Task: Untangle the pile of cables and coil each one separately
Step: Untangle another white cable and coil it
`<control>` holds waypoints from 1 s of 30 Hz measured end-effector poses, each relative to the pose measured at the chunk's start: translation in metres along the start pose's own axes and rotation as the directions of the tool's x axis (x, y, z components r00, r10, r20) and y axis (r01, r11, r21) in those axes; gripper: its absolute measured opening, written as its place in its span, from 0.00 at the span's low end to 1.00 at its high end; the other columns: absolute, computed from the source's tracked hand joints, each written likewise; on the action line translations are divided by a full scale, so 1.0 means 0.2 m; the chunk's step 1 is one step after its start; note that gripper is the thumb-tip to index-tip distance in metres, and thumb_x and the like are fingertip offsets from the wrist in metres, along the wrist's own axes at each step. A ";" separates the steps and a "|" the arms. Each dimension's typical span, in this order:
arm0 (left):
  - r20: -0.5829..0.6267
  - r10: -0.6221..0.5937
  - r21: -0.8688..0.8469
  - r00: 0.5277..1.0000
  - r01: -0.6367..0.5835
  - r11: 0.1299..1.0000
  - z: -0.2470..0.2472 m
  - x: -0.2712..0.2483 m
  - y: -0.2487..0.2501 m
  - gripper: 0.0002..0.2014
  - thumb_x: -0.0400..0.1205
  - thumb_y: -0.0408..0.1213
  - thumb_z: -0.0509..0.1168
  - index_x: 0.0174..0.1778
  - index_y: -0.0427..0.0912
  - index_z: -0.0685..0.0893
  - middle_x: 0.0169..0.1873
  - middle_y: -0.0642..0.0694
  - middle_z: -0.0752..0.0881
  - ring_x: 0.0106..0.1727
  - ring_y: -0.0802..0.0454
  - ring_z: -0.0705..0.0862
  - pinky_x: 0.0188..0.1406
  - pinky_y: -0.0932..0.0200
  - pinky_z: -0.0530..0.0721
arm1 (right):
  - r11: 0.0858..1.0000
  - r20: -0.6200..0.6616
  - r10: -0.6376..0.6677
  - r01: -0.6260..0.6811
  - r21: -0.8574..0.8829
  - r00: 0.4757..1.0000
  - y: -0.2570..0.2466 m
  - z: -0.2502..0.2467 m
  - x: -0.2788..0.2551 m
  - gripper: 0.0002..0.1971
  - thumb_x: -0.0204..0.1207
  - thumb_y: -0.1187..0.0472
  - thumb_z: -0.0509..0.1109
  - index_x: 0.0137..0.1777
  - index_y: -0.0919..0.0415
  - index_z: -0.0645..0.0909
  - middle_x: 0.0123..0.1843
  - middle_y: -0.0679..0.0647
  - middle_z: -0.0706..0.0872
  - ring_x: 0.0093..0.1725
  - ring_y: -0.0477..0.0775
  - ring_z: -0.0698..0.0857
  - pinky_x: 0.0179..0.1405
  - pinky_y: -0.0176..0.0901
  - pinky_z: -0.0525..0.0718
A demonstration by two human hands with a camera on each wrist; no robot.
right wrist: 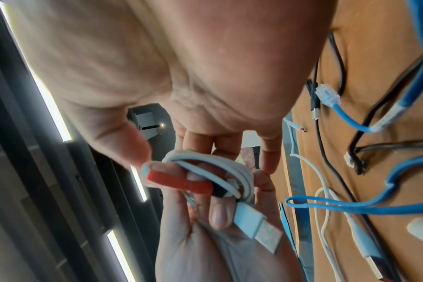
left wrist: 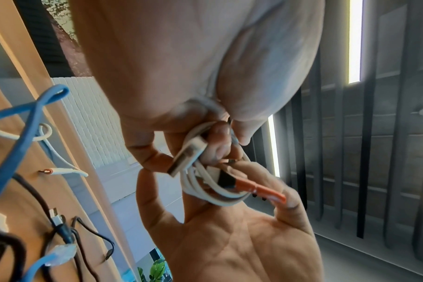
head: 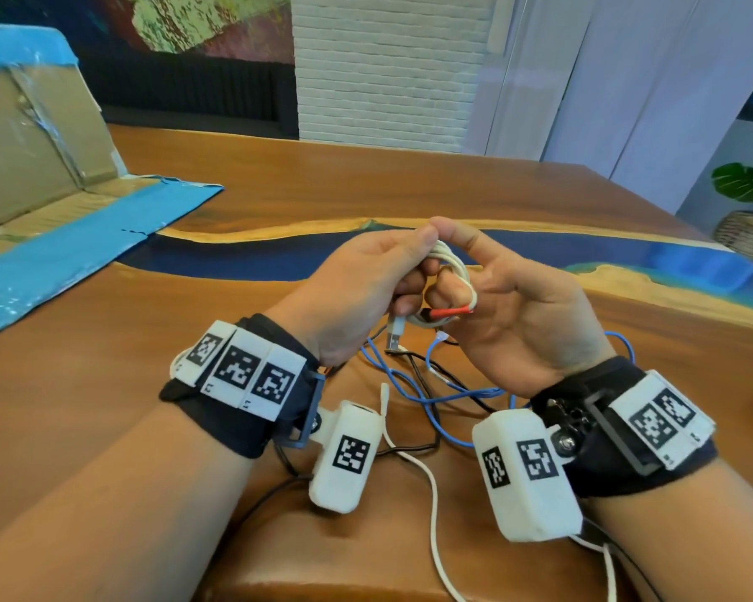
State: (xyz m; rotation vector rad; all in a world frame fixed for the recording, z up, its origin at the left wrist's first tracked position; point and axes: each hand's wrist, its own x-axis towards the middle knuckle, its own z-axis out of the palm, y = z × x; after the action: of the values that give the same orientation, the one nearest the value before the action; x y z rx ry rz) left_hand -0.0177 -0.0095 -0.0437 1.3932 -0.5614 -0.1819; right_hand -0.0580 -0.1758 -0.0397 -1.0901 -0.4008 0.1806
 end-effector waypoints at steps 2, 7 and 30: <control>0.006 -0.022 -0.014 1.000 0.022 1.000 0.00 -0.01 0.00 0.18 0.89 0.46 0.61 0.43 0.34 0.81 0.37 0.35 0.74 0.29 0.52 0.68 0.31 0.59 0.69 | 0.998 0.024 0.007 -0.006 -0.060 1.000 -0.01 0.00 0.00 0.27 0.74 0.71 0.64 0.74 0.62 0.74 0.31 0.54 0.84 0.34 0.55 0.89 0.52 0.51 0.84; 0.008 -0.077 -0.040 0.997 0.077 0.996 0.02 -0.02 0.01 0.18 0.91 0.45 0.59 0.40 0.38 0.82 0.28 0.44 0.68 0.26 0.51 0.68 0.43 0.43 0.69 | 0.938 -0.012 -0.036 0.029 -0.344 0.999 -0.03 -0.01 0.00 0.45 0.66 0.77 0.78 0.83 0.50 0.70 0.42 0.61 0.92 0.47 0.66 0.92 0.54 0.55 0.85; -0.109 -0.077 0.061 0.991 0.084 0.995 -0.02 0.00 0.04 0.18 0.93 0.41 0.56 0.50 0.44 0.92 0.30 0.49 0.62 0.30 0.55 0.58 0.23 0.64 0.59 | 0.921 -0.116 -0.263 0.214 -0.326 0.958 -0.04 -0.03 0.02 0.15 0.88 0.74 0.58 0.63 0.57 0.80 0.32 0.56 0.70 0.22 0.50 0.62 0.20 0.40 0.65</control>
State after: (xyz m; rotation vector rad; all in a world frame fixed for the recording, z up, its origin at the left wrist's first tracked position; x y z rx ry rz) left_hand -0.0178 -0.0040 -0.0354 1.4811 -0.4262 -0.1546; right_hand -0.0520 -0.1829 -0.0340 -1.3435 -0.4249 -0.1933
